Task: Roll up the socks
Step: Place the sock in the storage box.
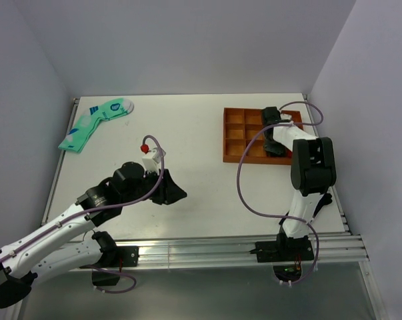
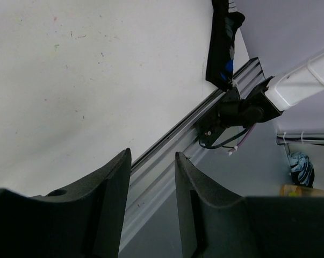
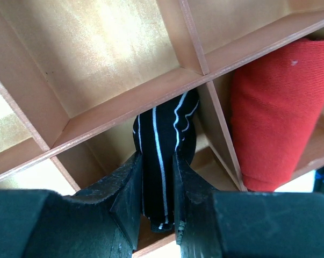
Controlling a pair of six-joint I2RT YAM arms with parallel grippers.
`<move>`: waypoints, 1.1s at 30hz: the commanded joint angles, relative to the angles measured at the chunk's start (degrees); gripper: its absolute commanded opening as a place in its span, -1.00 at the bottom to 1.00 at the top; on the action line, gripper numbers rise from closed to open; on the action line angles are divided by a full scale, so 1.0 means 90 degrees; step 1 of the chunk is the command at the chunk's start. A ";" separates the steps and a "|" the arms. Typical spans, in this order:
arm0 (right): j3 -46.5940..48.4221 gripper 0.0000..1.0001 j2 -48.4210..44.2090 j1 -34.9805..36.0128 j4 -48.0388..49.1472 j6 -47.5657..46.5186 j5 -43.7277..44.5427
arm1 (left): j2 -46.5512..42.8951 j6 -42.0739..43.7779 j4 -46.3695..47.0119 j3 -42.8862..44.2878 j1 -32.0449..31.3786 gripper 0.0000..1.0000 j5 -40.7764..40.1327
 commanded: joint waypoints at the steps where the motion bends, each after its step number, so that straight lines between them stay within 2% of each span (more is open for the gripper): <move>1: -0.0014 -1.00 0.0271 -0.0162 -0.0085 0.0114 -0.0849 | -0.0008 0.0054 0.0069 0.0304 0.0030 -0.12 0.0102; 13: 0.0005 -0.96 0.0369 -0.0240 -0.0251 -0.0081 -0.1161 | 0.0285 -0.0024 0.0196 0.0295 0.0021 -0.13 0.0170; 22: 0.0298 -0.92 0.0496 -0.0338 -0.0768 -0.0071 -0.1464 | 0.0412 0.0025 0.0069 0.0480 0.0021 -0.13 0.0180; 26: 0.0201 -0.79 0.0418 -0.0338 -0.0739 -0.0081 -0.1464 | 0.0432 0.0035 0.0040 0.0539 0.0021 -0.13 0.0180; 33: 0.0288 -0.39 0.0457 -0.0348 -0.0896 -0.0140 -0.1493 | 0.0432 0.0083 -0.0058 0.0666 0.0021 -0.12 0.0141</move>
